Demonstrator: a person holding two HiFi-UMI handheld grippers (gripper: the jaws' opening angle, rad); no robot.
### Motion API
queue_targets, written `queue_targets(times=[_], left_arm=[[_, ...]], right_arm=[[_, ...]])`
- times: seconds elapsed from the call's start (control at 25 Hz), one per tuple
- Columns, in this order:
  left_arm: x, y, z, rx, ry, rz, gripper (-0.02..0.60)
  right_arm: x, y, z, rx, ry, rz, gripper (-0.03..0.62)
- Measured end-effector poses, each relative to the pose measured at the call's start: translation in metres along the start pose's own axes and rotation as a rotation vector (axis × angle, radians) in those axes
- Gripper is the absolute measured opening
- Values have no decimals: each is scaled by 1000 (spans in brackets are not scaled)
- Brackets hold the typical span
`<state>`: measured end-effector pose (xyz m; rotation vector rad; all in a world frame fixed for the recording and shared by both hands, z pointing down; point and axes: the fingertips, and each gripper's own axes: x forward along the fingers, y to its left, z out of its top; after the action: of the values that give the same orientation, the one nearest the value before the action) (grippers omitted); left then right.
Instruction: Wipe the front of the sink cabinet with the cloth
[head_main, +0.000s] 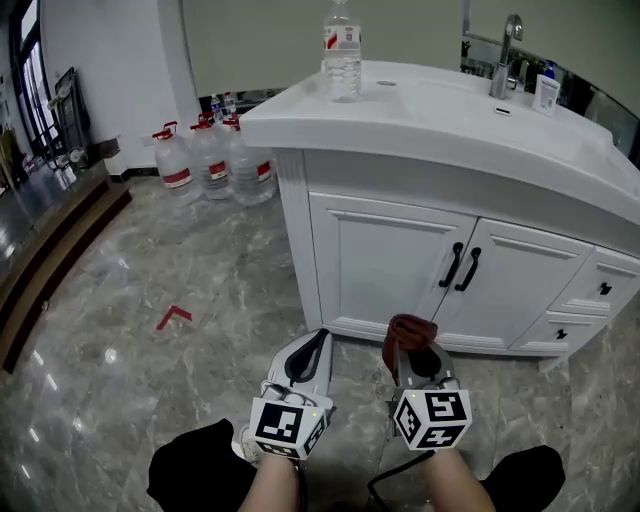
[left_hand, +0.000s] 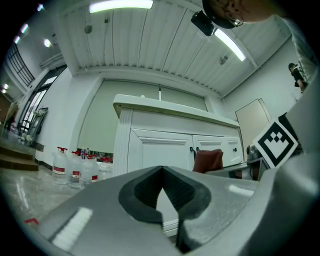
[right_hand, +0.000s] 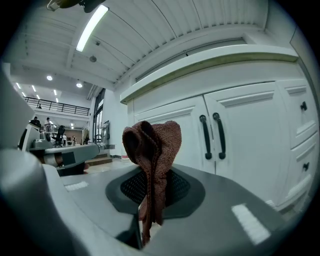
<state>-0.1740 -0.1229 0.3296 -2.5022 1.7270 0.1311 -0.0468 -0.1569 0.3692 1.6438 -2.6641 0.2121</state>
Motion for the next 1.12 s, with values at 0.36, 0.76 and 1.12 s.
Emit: queue_targets(times=[0.36, 0.76, 1.12], left_arm=[[24, 73, 17, -62, -67, 10, 0], [32, 123, 16, -25, -46, 17, 0], [31, 126, 13, -53, -42, 10, 0]], right_arm=[[87, 50, 53, -16, -34, 59, 81], [166, 102, 111, -51, -62, 151, 81], [188, 106, 120, -64, -56, 118, 81]])
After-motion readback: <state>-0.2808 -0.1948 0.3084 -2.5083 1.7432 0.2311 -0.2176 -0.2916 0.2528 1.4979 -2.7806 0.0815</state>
